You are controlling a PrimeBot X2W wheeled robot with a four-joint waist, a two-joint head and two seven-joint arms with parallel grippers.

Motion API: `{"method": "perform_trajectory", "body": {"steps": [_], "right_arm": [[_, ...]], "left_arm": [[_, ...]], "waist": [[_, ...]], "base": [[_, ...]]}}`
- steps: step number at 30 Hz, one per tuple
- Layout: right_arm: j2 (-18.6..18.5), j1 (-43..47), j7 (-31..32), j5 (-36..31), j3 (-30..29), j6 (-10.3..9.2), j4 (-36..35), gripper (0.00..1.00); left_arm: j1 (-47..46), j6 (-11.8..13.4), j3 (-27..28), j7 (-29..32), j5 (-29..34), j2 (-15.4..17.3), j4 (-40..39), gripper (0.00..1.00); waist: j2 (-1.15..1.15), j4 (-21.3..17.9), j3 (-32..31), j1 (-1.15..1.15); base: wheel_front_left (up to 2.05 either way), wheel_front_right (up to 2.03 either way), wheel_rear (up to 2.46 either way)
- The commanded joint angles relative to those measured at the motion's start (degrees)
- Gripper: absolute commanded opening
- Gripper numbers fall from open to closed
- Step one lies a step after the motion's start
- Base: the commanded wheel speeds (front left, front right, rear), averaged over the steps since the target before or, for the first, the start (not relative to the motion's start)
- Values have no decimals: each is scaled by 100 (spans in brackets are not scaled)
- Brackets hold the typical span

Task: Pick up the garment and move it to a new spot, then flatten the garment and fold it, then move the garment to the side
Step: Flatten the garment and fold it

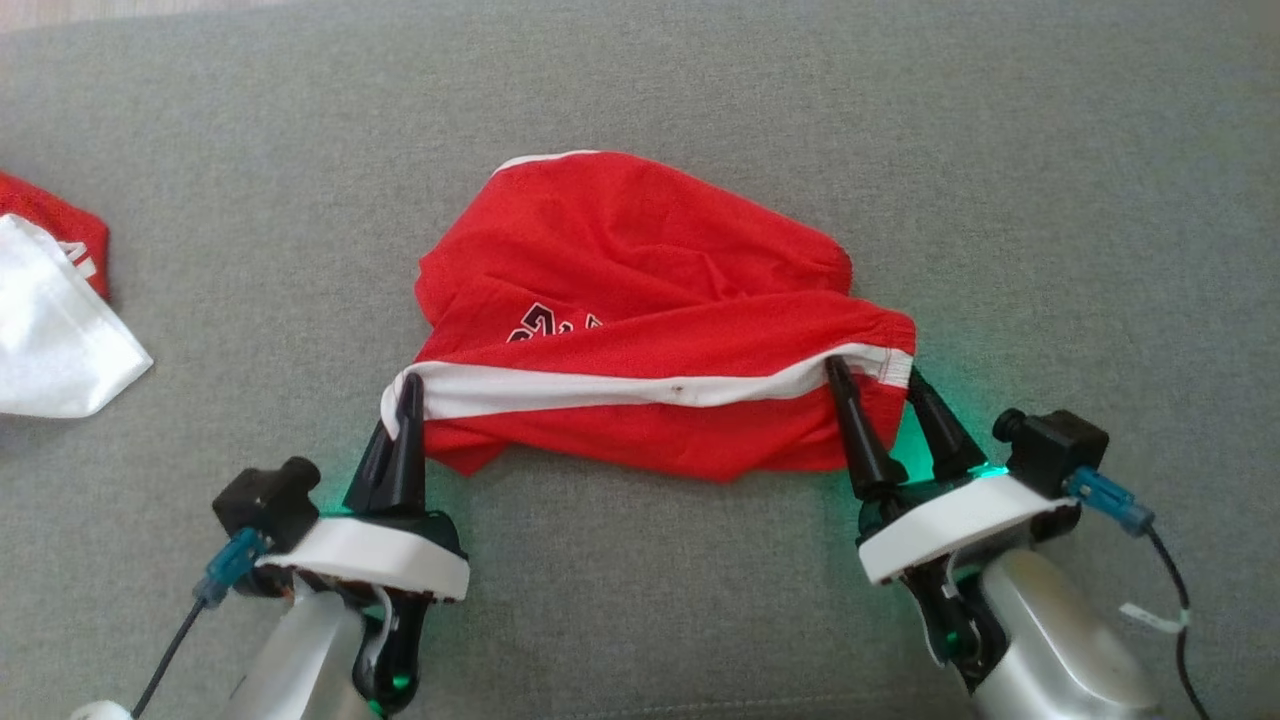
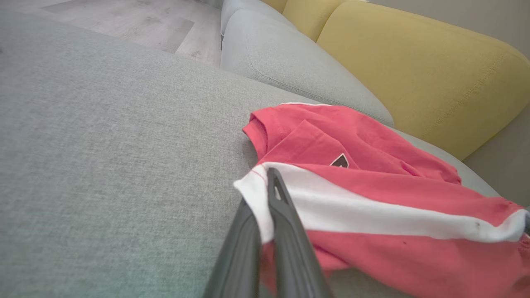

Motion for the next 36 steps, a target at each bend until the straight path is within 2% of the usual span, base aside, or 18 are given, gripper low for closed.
{"method": "perform_trajectory", "body": {"steps": [1,4,7,9,10,11,12,13,19,24,29,36], "right_arm": [[-70,-156,-37,58,126,-4,-191,100],[-92,-180,-37,122,184,-4,-223,93],[-120,-146,-37,210,227,-4,-244,91],[-152,-105,-37,281,284,-4,-237,81],[-168,-94,-37,313,315,-4,-231,71],[-187,-84,-37,346,360,-4,-199,49],[-202,-87,-37,374,393,-4,-177,2],[-214,-95,-37,398,415,-4,-162,0],[-213,-153,-37,385,335,-4,-280,0],[-263,-120,-37,465,252,-4,-579,0],[-571,-407,-37,749,337,-4,-1097,0],[-1254,-1324,-37,1343,497,-4,-1900,0]], "left_arm": [[-230,9,172,-30,23,70,-108,0],[-240,9,175,-30,34,63,-88,0],[-239,9,174,-30,35,52,-65,0],[-223,9,187,-30,33,49,-54,0],[-212,9,193,-30,32,51,-49,0],[-203,9,198,-30,31,51,-44,0],[-196,9,202,-30,31,51,-37,0],[-192,9,206,-30,33,50,-31,0],[-210,9,276,-30,63,59,-100,0],[-313,9,343,-31,129,205,-475,0],[-737,9,304,-31,248,684,-995,0],[-1672,9,218,-31,32,1394,-1694,0]], "waist": [[0,13,16,0],[0,33,24,0],[0,46,4,0],[0,46,-16,0],[0,43,-24,0],[0,41,-33,0],[0,37,-40,0],[0,35,-45,0],[0,40,-126,0],[0,48,-533,0],[0,1,-1100,0],[0,-80,-1623,0]], "base": [[0,0,0],[0,0,0],[0,0,0],[0,0,0],[0,0,0],[0,0,0],[0,0,0],[0,0,0],[0,0,0],[0,0,0],[0,0,0],[0,0,0]]}}
